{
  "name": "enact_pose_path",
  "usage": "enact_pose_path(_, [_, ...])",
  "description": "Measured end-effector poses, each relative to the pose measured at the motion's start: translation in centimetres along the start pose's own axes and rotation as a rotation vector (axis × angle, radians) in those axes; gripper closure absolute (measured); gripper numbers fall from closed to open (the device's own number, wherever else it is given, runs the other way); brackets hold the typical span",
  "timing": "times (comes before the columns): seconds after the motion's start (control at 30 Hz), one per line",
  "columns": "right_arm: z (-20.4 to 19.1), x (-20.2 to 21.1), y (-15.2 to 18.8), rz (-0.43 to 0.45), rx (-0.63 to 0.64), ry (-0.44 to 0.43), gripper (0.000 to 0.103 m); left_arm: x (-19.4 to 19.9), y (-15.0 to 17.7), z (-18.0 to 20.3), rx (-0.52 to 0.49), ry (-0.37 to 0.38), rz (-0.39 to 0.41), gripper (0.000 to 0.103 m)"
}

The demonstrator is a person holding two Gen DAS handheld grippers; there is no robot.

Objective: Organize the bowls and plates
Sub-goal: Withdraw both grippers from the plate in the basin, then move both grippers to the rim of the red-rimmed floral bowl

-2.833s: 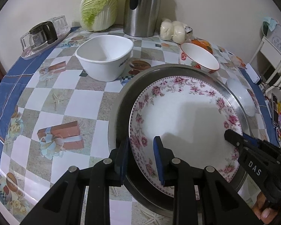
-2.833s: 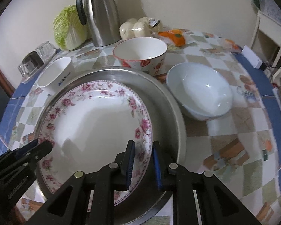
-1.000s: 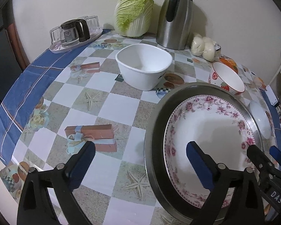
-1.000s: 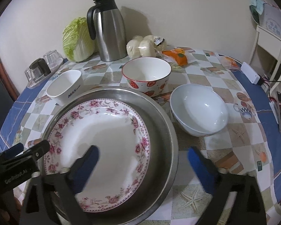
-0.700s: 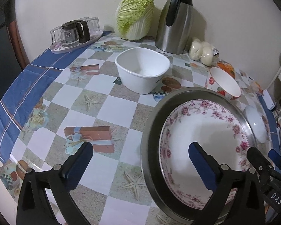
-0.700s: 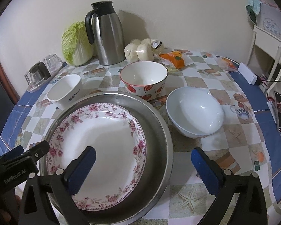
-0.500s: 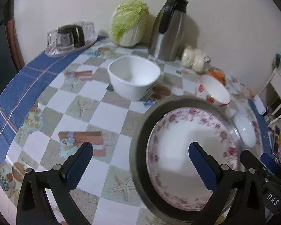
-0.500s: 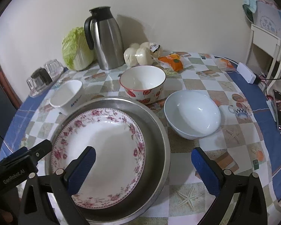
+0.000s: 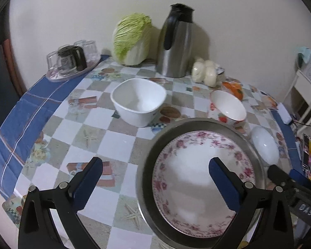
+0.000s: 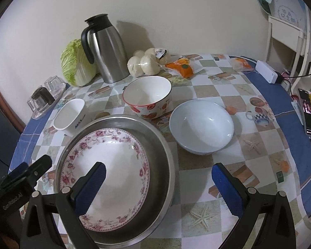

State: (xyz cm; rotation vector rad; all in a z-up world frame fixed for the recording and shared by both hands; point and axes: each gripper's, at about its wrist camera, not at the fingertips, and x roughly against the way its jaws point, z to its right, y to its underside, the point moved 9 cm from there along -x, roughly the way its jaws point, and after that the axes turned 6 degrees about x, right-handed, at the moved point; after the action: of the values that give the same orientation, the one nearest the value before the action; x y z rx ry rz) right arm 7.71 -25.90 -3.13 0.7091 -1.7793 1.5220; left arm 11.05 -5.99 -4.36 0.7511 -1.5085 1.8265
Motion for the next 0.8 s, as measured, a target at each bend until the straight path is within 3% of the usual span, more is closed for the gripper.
enact_pose_path(0.13, [0.8, -0.2, -0.6, -0.013, -0.002, 0.009, 0.0, -1.0, -0.9, -0.8, 0.009, -0.019, -0.027, 0.001])
enact_pose_path(0.33, [2.0, -0.5, -2.9, -0.008, -0.002, 0.008, 0.0, -2.3, -2.9, -0.4, -0.062, -0.037, -0.072, 0.001])
enact_pose_path(0.53, [2.7, -0.6, -6.4, 0.009, 0.04, 0.017, 0.0, -3.6, -5.4, 1.2, -0.098, 0.013, -0.14, 0.001])
enact_pose_path(0.8, [4.0, -0.9, -10.7, -0.005, 0.06, 0.004, 0.0, -5.0, -9.6, 4.0, -0.077, 0.065, -0.216, 0.001])
